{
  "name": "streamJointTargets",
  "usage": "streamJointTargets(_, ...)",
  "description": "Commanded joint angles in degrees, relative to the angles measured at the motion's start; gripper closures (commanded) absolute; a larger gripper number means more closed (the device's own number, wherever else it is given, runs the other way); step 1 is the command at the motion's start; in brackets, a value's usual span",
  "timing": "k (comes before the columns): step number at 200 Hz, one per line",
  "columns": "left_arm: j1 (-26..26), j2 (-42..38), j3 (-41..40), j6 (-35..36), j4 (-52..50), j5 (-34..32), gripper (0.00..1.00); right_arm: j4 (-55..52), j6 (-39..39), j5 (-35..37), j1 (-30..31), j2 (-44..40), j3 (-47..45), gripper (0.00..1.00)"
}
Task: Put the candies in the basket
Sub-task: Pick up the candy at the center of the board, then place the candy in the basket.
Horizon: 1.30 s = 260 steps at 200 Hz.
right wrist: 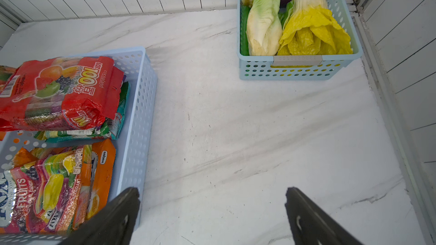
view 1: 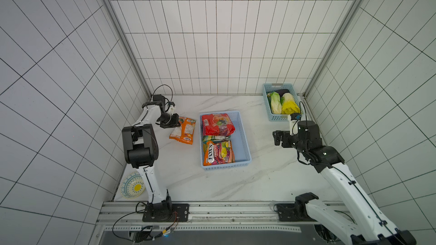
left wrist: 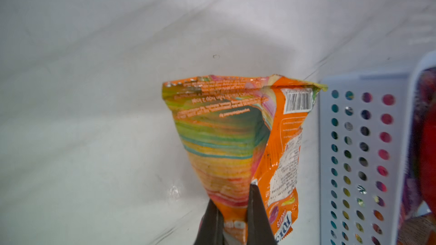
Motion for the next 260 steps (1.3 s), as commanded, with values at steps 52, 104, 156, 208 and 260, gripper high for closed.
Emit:
streamJointTargets(52,-8.56,-22.79,2.00,22.38,-6.83,1.54,1.00,-4.25,0.00,1.02,-0.44,-2.56,3.51,0.01)
streamJointTargets(104,-22.97,-32.88,1.33,34.53,-7.74,-3.15,1.00,-5.30,-0.05,1.37,-0.38,-4.07,2.78,0.01)
streamJointTargets(156,-43.39,-27.81,-0.14,37.95,-11.24,-14.55,1.00,-5.77,0.22,0.46,-0.43,-4.54,1.88,0.01)
streamJointTargets(208,-50.98,-18.61,0.37,36.12,-12.63,-23.89,1.00,-6.22,-0.34,0.09,-0.39,-4.90,1.79,0.01)
streamJointTargets(260,-52.24,-14.53,-1.33,30.21,-7.25,-25.72,1.00,-5.62,-0.80,0.49,-0.40,-4.51,0.92,0.01)
